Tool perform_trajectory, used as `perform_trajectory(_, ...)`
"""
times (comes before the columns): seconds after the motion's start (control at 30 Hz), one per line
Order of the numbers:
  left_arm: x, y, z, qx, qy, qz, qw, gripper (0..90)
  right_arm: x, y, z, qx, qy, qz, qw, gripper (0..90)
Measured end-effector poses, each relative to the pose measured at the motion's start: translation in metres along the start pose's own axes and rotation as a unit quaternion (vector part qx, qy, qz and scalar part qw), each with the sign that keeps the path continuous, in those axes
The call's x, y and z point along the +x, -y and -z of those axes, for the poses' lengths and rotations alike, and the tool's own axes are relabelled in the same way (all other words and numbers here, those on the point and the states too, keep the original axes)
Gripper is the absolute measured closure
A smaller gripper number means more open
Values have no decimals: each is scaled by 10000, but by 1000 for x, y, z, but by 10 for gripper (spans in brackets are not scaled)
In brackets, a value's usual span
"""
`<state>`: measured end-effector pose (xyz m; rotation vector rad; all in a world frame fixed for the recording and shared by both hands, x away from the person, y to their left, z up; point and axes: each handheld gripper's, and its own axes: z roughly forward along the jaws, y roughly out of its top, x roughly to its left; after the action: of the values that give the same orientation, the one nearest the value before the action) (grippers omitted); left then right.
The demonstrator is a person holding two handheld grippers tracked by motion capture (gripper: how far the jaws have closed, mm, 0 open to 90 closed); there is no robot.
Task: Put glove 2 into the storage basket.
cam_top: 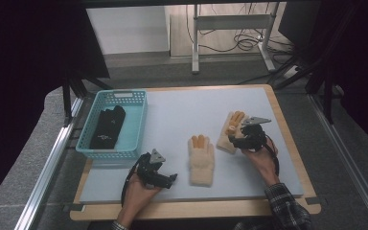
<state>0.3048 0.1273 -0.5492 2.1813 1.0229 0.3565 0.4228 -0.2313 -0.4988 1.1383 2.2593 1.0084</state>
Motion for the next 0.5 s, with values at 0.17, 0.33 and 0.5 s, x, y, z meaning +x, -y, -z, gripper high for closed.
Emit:
perform_trajectory(0.17,0,0,0,0,1,1,10000,3,-6,-6,-15,60,8,-182,9998,358)
perform_trajectory(0.33,0,0,0,-2,-1,-2,10000,3,-3,-11,-34,147,132,-274,9994,343)
perform_trajectory(0.5,0,0,0,-3,-2,-1,10000,3,0,-11,-48,317,494,-73,9983,410)
